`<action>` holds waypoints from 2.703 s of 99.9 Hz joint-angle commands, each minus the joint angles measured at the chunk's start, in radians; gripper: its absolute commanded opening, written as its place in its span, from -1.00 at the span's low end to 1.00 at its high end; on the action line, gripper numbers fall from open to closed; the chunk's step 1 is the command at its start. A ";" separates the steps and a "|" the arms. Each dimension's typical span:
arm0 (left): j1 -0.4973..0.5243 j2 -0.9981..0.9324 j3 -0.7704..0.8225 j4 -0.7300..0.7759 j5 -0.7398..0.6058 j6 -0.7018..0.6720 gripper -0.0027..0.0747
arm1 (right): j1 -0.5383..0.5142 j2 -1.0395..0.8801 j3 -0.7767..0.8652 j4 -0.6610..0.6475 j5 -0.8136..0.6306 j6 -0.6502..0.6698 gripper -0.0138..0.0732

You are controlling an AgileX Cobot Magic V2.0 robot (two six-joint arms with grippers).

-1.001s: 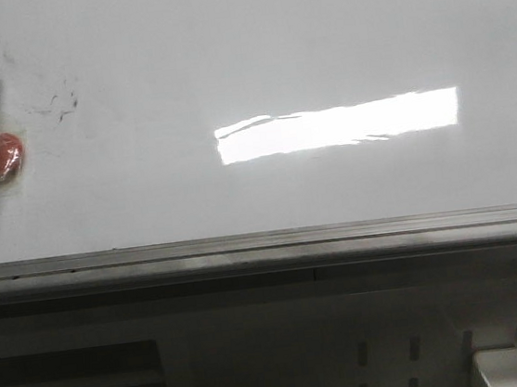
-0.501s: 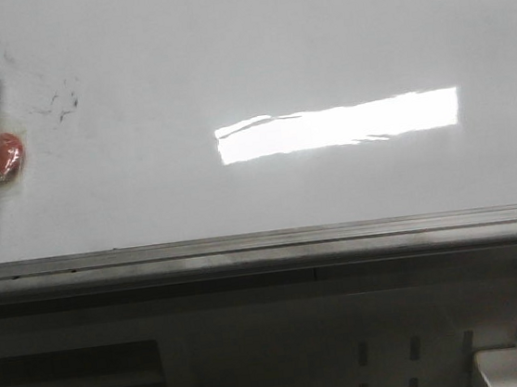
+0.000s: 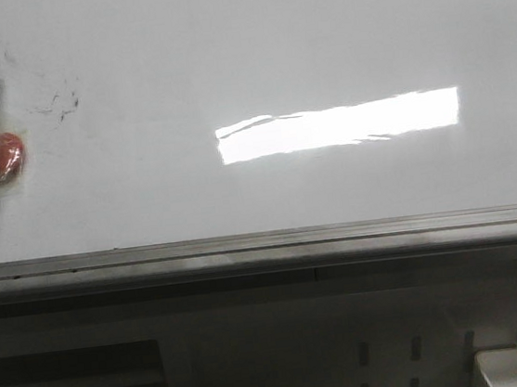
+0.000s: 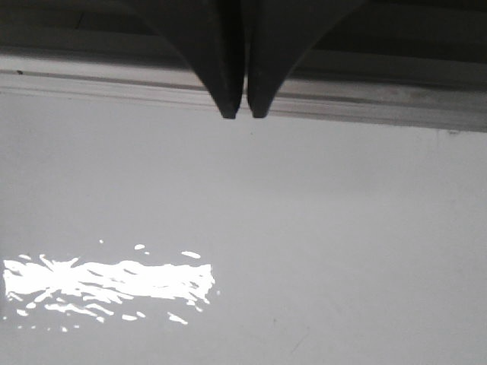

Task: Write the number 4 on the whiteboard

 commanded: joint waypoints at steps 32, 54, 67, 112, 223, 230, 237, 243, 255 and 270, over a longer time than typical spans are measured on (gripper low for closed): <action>0.002 -0.024 0.034 -0.001 -0.147 -0.005 -0.98 | -0.006 -0.015 0.025 -0.030 -0.136 -0.008 -0.83; 0.002 -0.024 0.031 -0.001 -0.168 -0.005 -0.98 | -0.006 -0.015 0.025 -0.061 -0.250 -0.008 -0.83; 0.002 -0.016 0.031 -0.003 -0.161 -0.005 -0.98 | -0.006 -0.015 0.025 -0.060 -0.275 -0.008 -0.83; 0.002 0.292 -0.244 -0.024 -0.085 -0.005 -0.98 | -0.006 0.117 -0.188 0.118 -0.090 -0.002 -0.83; -0.401 0.790 -0.273 0.151 -0.697 -0.103 0.10 | -0.006 0.289 -0.269 0.113 -0.027 -0.002 -0.83; -0.453 0.819 -0.273 0.109 -0.697 -0.103 0.17 | -0.006 0.289 -0.269 0.113 -0.032 -0.002 -0.83; -0.484 0.851 -0.273 0.041 -0.697 -0.103 0.19 | -0.006 0.289 -0.269 0.113 -0.034 -0.002 -0.83; -0.488 0.880 -0.273 0.030 -0.697 -0.103 0.19 | -0.006 0.289 -0.269 0.113 -0.034 -0.002 -0.83; -0.488 0.934 -0.273 0.030 -0.695 -0.114 0.19 | -0.006 0.289 -0.269 0.113 -0.035 -0.002 -0.83; -0.488 0.976 -0.273 0.017 -0.674 -0.118 0.18 | -0.006 0.289 -0.269 0.113 -0.037 -0.002 -0.83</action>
